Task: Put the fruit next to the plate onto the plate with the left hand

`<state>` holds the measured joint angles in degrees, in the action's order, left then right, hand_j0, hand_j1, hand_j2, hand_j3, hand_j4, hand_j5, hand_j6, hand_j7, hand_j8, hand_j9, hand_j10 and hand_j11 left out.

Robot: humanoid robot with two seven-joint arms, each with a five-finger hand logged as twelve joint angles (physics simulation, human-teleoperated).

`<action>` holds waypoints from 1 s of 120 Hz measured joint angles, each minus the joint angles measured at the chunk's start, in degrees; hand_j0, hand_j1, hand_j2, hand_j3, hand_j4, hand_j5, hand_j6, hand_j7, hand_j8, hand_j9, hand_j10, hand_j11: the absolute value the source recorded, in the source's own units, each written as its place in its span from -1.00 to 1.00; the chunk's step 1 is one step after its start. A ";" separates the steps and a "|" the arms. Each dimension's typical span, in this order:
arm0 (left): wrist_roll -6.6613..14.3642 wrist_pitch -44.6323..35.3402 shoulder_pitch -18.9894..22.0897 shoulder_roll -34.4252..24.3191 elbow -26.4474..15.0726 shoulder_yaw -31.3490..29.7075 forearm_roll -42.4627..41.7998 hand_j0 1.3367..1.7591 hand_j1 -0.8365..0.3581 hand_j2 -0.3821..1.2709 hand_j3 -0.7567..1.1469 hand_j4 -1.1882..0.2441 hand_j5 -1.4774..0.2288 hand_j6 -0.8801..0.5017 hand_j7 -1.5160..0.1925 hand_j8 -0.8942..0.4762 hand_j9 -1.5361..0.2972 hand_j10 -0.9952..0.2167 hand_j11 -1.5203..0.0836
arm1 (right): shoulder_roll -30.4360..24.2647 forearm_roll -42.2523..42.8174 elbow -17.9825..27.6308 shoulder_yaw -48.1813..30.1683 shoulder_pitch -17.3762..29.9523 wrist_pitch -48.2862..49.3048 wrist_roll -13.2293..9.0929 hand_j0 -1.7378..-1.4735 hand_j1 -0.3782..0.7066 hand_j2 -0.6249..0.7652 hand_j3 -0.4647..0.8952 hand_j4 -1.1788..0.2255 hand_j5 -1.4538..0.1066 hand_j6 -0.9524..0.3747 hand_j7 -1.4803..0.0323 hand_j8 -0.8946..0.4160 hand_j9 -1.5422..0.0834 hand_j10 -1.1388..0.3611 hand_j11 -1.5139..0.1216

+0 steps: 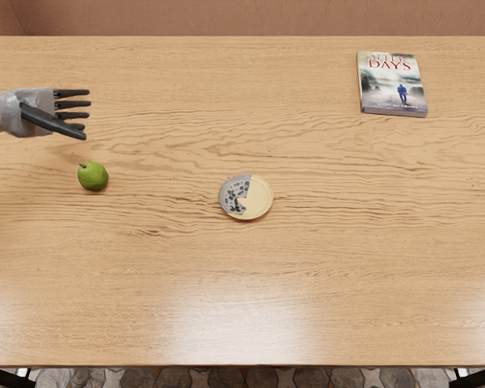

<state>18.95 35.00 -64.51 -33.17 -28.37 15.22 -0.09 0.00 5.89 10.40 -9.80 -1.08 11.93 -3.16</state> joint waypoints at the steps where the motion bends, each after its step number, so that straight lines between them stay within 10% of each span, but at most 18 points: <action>1: 0.01 0.00 -0.04 0.02 0.00 0.00 0.17 0.52 0.98 -0.54 -0.20 0.66 0.73 0.27 0.77 0.30 0.68 0.64 0.90 | 0.00 0.00 0.00 0.00 -0.03 0.00 0.00 -0.39 -0.95 -0.10 -0.32 0.68 0.86 0.44 0.96 0.37 0.90 0.52 0.85; 56: 2.80 0.01 -2.45 5.91 -0.67 -0.13 19.69 0.52 0.98 -0.54 -0.20 0.66 0.73 0.27 0.77 0.30 0.68 0.64 0.90 | 0.00 0.00 -0.04 0.12 1.53 -0.06 0.00 -0.40 -0.95 -0.10 -0.32 0.68 0.86 0.44 0.96 0.37 0.90 0.52 0.85; 120: 3.53 -36.85 -13.99 5.35 -28.89 -26.88 27.06 0.52 0.98 -0.54 -0.20 0.66 0.73 0.27 0.77 0.30 0.68 0.64 0.90 | 0.00 0.00 -0.03 0.13 1.61 -0.06 0.00 -0.40 -0.95 -0.10 -0.32 0.68 0.86 0.44 0.96 0.37 0.90 0.52 0.85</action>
<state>22.49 -1.85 -78.50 -27.82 -57.26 -11.65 26.97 0.00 5.89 10.37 -9.67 0.53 11.86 -3.16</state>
